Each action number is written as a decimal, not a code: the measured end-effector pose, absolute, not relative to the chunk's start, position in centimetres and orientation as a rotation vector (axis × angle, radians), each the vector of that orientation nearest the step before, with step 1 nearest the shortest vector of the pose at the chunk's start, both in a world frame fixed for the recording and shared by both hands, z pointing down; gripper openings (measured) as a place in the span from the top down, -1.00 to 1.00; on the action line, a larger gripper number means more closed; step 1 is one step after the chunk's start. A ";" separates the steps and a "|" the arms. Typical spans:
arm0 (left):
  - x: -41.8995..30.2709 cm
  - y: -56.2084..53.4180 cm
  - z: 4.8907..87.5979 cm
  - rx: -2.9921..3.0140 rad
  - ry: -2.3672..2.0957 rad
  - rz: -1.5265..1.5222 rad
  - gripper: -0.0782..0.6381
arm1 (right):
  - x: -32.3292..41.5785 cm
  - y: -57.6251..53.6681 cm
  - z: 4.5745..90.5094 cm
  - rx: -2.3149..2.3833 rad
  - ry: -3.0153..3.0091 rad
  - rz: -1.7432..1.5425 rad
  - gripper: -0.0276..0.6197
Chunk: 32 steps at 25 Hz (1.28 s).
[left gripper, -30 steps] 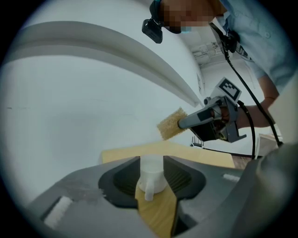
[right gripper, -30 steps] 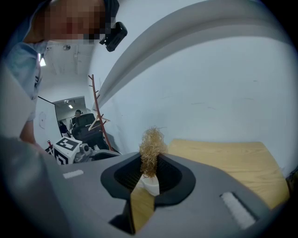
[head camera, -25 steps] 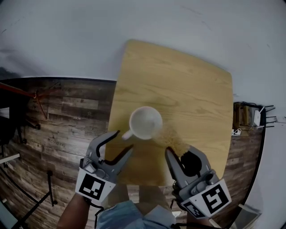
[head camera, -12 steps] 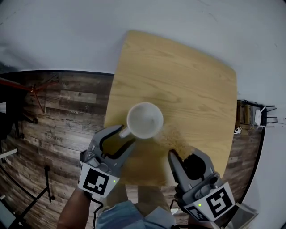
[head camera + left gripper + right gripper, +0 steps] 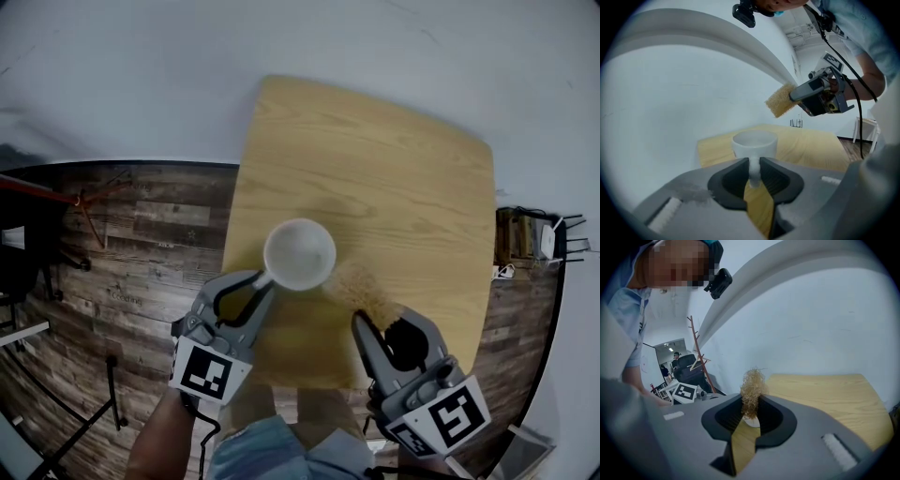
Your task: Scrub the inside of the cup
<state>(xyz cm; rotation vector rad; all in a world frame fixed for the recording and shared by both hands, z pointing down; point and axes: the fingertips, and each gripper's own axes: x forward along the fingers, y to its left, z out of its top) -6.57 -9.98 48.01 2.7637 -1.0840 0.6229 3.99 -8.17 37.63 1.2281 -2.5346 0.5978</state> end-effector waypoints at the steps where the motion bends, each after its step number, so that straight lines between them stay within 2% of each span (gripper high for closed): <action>1: -6.5 -10.0 47.9 2.764 -1.073 0.635 0.50 | 4.1 -8.1 37.6 1.230 -2.534 0.596 0.67; 9: -6.6 -9.9 47.9 2.789 -0.927 0.843 0.53 | 5.7 -7.4 37.0 1.248 -2.526 0.600 0.67; 26: -6.8 -10.5 50.4 2.754 -1.034 0.757 0.50 | 6.1 -6.2 38.4 1.192 -2.494 0.613 0.67; 32: -6.6 -10.0 49.8 2.770 -0.953 0.871 0.53 | 5.8 -6.5 38.5 1.179 -2.497 0.622 0.67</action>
